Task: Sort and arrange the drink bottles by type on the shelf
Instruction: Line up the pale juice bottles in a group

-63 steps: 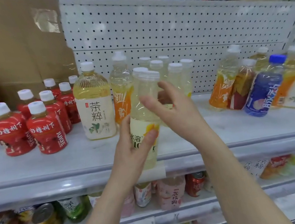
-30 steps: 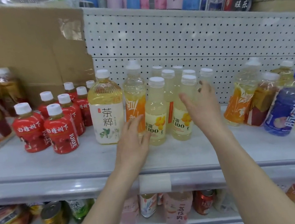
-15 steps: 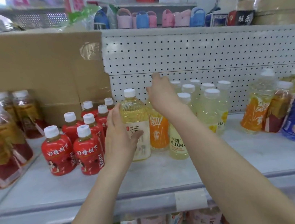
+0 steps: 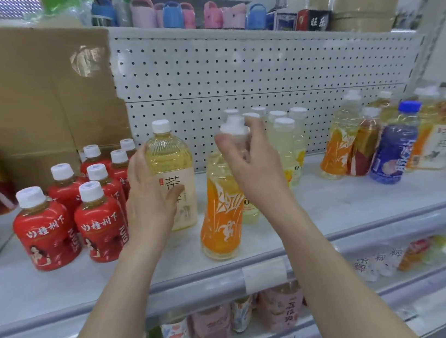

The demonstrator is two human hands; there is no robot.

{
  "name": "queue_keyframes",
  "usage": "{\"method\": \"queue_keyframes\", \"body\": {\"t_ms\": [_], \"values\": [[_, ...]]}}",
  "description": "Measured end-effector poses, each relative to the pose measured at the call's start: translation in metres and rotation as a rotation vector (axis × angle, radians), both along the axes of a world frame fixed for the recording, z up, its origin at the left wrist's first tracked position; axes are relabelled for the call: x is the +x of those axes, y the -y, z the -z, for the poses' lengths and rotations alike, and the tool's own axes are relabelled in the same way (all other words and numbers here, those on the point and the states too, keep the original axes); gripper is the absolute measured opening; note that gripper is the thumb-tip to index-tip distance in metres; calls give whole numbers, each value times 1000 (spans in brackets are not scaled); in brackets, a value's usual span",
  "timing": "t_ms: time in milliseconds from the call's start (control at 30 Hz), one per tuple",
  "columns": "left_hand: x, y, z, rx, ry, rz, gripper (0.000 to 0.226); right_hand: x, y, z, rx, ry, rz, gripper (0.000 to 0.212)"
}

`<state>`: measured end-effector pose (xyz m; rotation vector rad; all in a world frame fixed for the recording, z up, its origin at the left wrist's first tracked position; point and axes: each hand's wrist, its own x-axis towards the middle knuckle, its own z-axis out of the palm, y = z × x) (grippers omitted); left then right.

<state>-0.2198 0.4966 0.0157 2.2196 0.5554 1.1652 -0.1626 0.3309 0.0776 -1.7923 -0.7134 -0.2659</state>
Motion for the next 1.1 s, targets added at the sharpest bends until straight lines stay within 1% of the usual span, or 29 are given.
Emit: {"method": "queue_keyframes", "body": {"t_ms": [100,133,267,333,400,433,500,533,600,633,700,833,900,967,1033,1100], "values": [[0,0,4,11,-1,21,100,-11,-5,25,43,-155,-58,48],[-1,-1,5,15,-4,24,100,-13,-7,31,50,-179,-68,49],[-6,2,9,7,-4,52,97,-11,-7,38,129,-170,-52,65],[-12,11,12,-8,25,55,91,-5,-2,35,150,-167,-38,72],[-18,28,19,-12,55,-3,76,1,3,33,154,-174,-37,81],[-21,38,23,-10,72,-30,68,4,5,32,160,-173,-38,82],[-27,60,30,-4,105,18,57,11,7,33,181,-170,-41,76],[-27,71,33,-14,89,88,59,14,9,33,197,-175,-46,73],[-21,91,34,-77,-5,231,69,22,14,34,208,-188,-58,70],[-15,99,34,-97,-48,270,74,24,17,34,195,-174,-71,66],[-1,112,33,-115,-81,301,75,28,27,32,161,-124,-101,51],[21,137,32,-188,-31,301,66,49,63,25,137,-53,-153,22],[31,151,34,-211,-32,298,67,78,91,21,207,-21,-74,20],[44,163,36,-235,-25,306,66,117,123,21,249,42,118,22],[58,173,38,-259,-18,295,62,166,153,26,165,56,320,32],[69,181,40,-282,-7,266,61,213,172,31,38,53,468,53]]}}
